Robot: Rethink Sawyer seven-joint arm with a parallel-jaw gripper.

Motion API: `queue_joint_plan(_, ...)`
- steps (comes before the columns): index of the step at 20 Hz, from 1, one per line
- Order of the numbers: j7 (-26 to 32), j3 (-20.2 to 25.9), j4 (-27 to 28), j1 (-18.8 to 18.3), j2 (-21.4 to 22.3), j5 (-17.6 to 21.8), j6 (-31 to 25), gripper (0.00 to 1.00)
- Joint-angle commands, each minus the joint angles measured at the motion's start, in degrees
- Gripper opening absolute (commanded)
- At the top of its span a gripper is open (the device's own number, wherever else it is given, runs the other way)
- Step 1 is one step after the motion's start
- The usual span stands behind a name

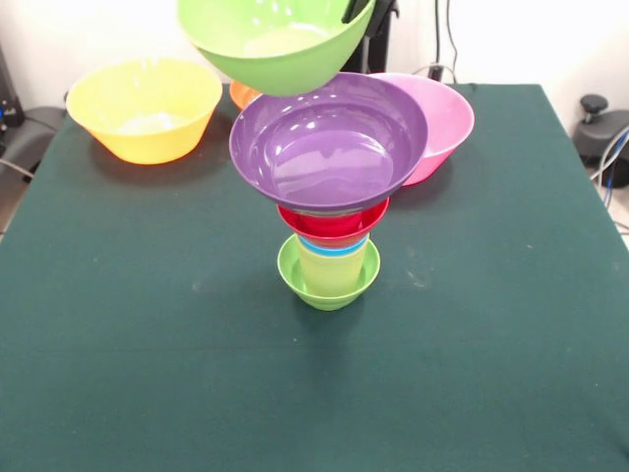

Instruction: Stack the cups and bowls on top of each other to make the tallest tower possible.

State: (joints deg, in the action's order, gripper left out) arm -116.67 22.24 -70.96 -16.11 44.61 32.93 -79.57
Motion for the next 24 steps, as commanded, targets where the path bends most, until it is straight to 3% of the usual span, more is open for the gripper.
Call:
queue_joint_plan(1, 1.5, -0.1, -1.8, 1.5, -4.0, 2.0, 4.9, 0.0)
queue_joint_plan(24, -1.1, -1.6, -1.8, 3.1, -5.8, 2.2, 10.7, 0.0)
